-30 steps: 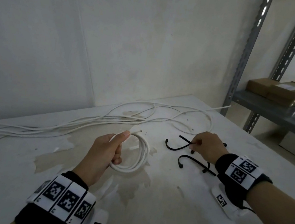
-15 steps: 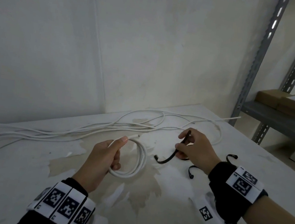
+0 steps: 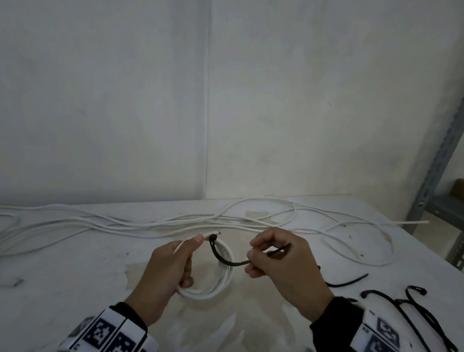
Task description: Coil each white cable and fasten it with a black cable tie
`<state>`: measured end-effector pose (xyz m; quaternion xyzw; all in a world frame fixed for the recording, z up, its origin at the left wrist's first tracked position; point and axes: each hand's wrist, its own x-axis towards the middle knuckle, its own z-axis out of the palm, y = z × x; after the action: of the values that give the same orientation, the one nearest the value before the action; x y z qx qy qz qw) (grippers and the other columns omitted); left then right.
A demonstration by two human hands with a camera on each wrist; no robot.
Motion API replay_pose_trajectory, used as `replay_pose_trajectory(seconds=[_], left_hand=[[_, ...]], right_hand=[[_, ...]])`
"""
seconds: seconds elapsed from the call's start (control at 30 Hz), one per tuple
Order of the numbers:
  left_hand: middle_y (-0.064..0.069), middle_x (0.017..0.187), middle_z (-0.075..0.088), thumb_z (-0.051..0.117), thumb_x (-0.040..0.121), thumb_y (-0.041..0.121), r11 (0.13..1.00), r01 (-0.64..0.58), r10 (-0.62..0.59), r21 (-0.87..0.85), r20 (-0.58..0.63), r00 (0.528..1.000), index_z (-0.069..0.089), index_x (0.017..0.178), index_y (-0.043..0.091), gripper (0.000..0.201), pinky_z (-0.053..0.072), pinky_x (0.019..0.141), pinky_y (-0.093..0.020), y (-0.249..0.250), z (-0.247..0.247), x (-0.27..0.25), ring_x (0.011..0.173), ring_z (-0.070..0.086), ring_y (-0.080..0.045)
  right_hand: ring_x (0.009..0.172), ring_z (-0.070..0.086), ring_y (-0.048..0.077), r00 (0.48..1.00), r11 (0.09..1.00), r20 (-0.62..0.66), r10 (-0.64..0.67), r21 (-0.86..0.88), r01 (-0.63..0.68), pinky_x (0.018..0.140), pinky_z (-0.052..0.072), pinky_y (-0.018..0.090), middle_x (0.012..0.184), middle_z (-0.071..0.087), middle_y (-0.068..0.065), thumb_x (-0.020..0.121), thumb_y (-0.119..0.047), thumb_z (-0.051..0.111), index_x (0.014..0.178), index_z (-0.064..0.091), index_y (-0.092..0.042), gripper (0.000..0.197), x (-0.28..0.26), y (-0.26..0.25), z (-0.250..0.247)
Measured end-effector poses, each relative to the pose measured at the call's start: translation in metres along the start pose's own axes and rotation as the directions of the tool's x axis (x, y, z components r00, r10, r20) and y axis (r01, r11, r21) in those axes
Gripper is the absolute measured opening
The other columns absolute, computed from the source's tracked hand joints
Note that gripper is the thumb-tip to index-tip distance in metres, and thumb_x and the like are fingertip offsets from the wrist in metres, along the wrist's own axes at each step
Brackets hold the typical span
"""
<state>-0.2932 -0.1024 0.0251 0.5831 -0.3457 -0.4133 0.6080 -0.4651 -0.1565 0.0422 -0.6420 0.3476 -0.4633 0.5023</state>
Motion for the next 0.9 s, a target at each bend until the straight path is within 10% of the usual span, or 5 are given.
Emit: replay_pose_trajectory(seconds=[0.63,0.9], left_hand=[[0.009,0.043,0.026,0.055,0.091,0.021,0.997,-0.069,0.069,-0.017,-0.025,0.997,0.061,0.078,0.017,0.015,0.029,0.044,-0.023,0.005,-0.029,-0.01,0.04,0.025,-0.008],[0.007,0.045,0.02,0.054,0.091,0.016,0.988,0.005,-0.002,-0.155,0.019,1.0,0.052,0.04,0.024,0.051,0.024,0.039,-0.021,0.008,-0.029,-0.01,0.039,0.019,-0.007]], right_hand=[[0.059,0.063,0.015,0.984,0.985,0.107,-0.142,0.114,0.13,0.059,0.047,0.021,0.062,0.066,0.004,0.072,0.005,0.073,0.065,0.063,-0.013,0.021,-0.005,0.006,0.057],[0.082,0.067,0.025,0.897,0.924,0.229,-0.378,0.145,0.353,0.078,0.054,0.028,0.082,0.067,-0.005,0.072,-0.027,0.067,0.072,0.07,-0.026,0.003,-0.009,0.002,0.061]])
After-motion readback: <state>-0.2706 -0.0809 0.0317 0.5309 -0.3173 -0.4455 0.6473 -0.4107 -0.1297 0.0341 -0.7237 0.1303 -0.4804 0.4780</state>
